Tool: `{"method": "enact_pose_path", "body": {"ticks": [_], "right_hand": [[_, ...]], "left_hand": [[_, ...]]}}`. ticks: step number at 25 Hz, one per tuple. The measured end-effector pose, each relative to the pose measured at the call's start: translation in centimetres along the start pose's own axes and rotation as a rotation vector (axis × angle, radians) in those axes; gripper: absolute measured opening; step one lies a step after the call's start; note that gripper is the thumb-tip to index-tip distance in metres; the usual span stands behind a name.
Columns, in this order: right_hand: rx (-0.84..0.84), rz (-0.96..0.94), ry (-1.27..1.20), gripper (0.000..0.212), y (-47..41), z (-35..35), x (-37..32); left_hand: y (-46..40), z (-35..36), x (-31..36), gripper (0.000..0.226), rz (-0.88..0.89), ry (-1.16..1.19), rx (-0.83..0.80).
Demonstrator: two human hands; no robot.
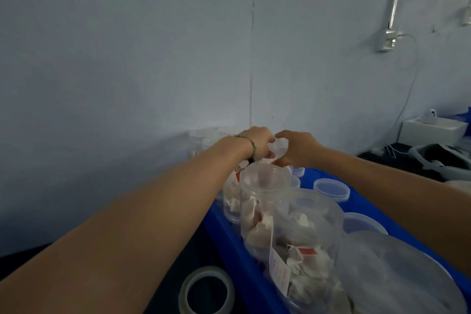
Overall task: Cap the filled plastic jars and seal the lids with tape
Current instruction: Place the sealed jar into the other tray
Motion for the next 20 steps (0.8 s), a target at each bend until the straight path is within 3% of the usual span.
{"method": "enact_pose_path", "body": {"ticks": [5, 11, 17, 20], "right_hand": [[-0.001, -0.023, -0.021, 0.051, -0.6, 2.2, 0.2], [-0.178, -0.025, -0.053, 0.082, 0.7, 1.8, 0.6], [0.015, -0.153, -0.043, 0.048, 4.3, -5.8, -4.2], [0.101, -0.282, -0.072, 0.041, 7.1, -8.2, -8.8]], "left_hand": [[-0.1, 1.2, -0.1, 0.041, -0.028, -0.163, -0.133], [1.8, -0.1, -0.1, 0.046, 0.001, -0.166, -0.129], [9.0, -5.3, -3.3, 0.048, -0.026, -0.164, -0.034], [15.4, -7.5, -6.4, 0.052, -0.072, -0.155, 0.043]]}}
Point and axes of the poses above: each hand's wrist, its own y-axis away from the middle knuckle, its own z-axis out of the palm, x = y × z, the point moved 4 cm from there along -y, towards the middle knuckle, and after that the axes turned 2 degrees about z, right-handed, at the moved point
